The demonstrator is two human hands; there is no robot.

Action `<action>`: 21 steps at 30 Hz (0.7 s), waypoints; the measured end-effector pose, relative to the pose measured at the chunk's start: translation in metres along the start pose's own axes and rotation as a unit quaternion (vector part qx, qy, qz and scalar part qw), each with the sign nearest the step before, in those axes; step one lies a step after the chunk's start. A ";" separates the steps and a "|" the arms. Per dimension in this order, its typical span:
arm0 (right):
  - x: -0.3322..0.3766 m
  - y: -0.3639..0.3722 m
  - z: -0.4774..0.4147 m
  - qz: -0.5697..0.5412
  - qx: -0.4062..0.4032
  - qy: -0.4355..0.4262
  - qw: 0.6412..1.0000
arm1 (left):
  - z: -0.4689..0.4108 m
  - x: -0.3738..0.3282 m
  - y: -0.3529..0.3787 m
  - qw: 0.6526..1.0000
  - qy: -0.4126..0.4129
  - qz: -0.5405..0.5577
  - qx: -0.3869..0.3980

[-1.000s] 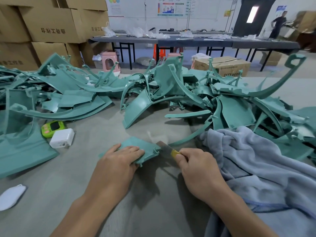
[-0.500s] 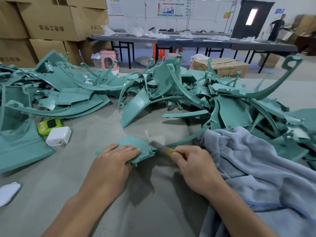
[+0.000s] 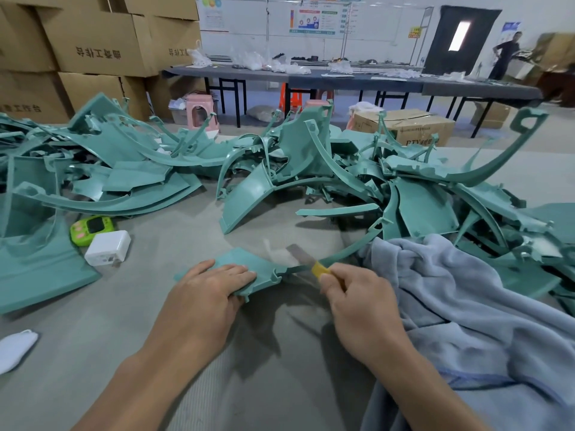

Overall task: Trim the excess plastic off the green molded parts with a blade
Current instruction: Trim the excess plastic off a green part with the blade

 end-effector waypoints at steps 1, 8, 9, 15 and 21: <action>0.003 0.003 0.001 0.014 0.012 -0.003 1.000 | 0.000 -0.001 -0.001 1.000 0.005 -0.003 -0.007; 0.006 -0.016 -0.006 0.158 -0.020 0.060 0.985 | 0.000 -0.011 -0.002 0.999 0.027 -0.031 -0.017; 0.007 -0.020 -0.004 0.163 -0.045 0.056 0.984 | 0.000 -0.011 -0.002 0.999 0.026 -0.031 -0.019; 0.020 -0.005 -0.002 0.197 0.011 -0.002 0.980 | 0.000 -0.010 -0.005 0.996 0.049 -0.060 -0.052; 0.007 -0.042 -0.004 0.207 -0.140 0.011 0.968 | 0.000 -0.018 -0.007 0.994 0.051 -0.064 -0.069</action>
Point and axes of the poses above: each hand's wrist, its own z-axis away from the middle knuckle, its own y-axis out of the palm, x = y × z, the point moved 6 cm from there along -z, towards the middle knuckle, and after that the axes turned 4 degrees about z, right-handed, at the moved point
